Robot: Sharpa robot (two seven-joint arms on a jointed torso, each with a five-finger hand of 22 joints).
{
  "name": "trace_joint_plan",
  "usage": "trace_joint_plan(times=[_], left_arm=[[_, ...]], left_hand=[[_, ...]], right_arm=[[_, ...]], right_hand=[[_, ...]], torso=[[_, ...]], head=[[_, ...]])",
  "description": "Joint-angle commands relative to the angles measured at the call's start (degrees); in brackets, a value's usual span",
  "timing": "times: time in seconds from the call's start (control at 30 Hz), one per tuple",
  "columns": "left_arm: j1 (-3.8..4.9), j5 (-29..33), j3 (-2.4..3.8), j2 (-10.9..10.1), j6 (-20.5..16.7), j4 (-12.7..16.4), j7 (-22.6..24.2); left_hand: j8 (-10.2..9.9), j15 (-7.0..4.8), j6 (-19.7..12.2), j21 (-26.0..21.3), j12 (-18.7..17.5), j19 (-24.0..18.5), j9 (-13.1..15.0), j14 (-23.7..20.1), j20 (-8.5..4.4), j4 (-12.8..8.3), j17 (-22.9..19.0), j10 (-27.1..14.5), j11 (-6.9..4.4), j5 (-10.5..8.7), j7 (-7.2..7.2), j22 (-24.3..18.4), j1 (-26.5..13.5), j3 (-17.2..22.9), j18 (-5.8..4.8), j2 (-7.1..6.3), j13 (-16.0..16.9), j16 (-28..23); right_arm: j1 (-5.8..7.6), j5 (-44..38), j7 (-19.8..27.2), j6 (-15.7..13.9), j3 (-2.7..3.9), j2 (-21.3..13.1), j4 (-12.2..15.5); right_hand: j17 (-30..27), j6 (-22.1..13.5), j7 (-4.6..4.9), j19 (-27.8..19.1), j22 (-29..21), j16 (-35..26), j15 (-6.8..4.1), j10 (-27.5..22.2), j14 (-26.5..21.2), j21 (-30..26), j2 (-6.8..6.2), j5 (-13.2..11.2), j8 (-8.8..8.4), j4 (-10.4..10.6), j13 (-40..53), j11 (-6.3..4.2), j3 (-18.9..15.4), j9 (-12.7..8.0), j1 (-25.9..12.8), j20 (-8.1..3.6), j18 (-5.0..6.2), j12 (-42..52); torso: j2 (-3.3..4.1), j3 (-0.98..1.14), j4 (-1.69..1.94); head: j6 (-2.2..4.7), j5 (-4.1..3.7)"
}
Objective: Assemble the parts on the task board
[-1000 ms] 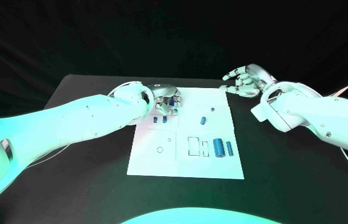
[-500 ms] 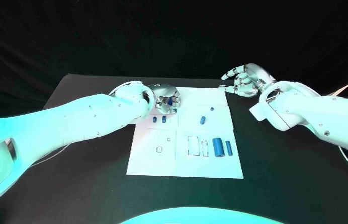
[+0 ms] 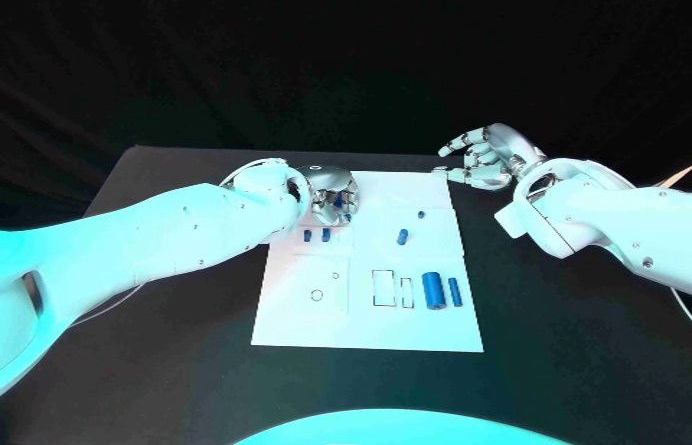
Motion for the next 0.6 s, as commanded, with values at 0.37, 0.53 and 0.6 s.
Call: trace_joint_plan(times=[0.37,0.53,0.6], left_arm=[[-0.22,-0.1,-0.23,0.8,1.4,-0.7,-0.4],[-0.26,-0.1,-0.29,0.9,1.6,-0.7,-0.2],[-0.28,-0.1,-0.30,0.9,1.6,-0.7,-0.1]], left_hand=[[-1.2,-0.27,1.0,1.3,-0.9,0.0,-0.8,1.5,-0.04,0.0,1.9,1.4,-0.20,0.88,-0.02,1.3,0.0,1.1,-0.08,0.68,-0.8,2.3],[-1.4,-0.46,2.1,2.1,-1.1,0.0,-0.6,2.6,-0.14,-0.4,3.0,2.6,-0.49,0.81,-0.12,1.9,-0.1,1.4,-0.08,1.07,-1.0,3.5],[-1.4,-0.58,2.6,2.6,-1.2,0.2,-0.5,3.0,-0.21,-0.5,3.6,3.1,-0.67,0.80,-0.23,2.4,-0.2,1.4,-0.15,1.26,-1.0,3.9]], right_arm=[[-0.03,-0.2,0.0,0.2,0.01,0.1,0.1],[-0.03,-0.2,0.0,0.3,0.01,0.1,0.1],[-0.03,-0.2,0.0,0.3,0.01,0.1,0.0]], right_hand=[[9.5,-0.1,-0.05,3.2,11.8,-0.7,-0.31,-1.3,4.1,-0.5,-0.29,0.6,1.30,-0.1,-0.3,-0.21,2.3,0.4,-1.0,-0.39,-0.29,-0.8],[9.5,0.0,-0.08,3.2,11.8,-0.7,-0.33,-1.2,4.1,-0.5,-0.26,0.6,1.42,-0.1,-0.2,-0.23,2.3,0.4,-1.0,-0.41,-0.31,-0.7],[9.5,0.0,-0.08,3.2,11.8,-0.7,-0.33,-1.2,4.1,-0.5,-0.26,0.6,1.42,-0.1,-0.2,-0.23,2.3,0.4,-1.0,-0.41,-0.31,-0.7]], torso=[[-0.05,0.05,0.01],[-0.08,0.04,0.04],[-0.08,0.04,0.04]], head=[[-0.12,-0.20],[-0.18,-0.21],[-0.19,-0.23]])
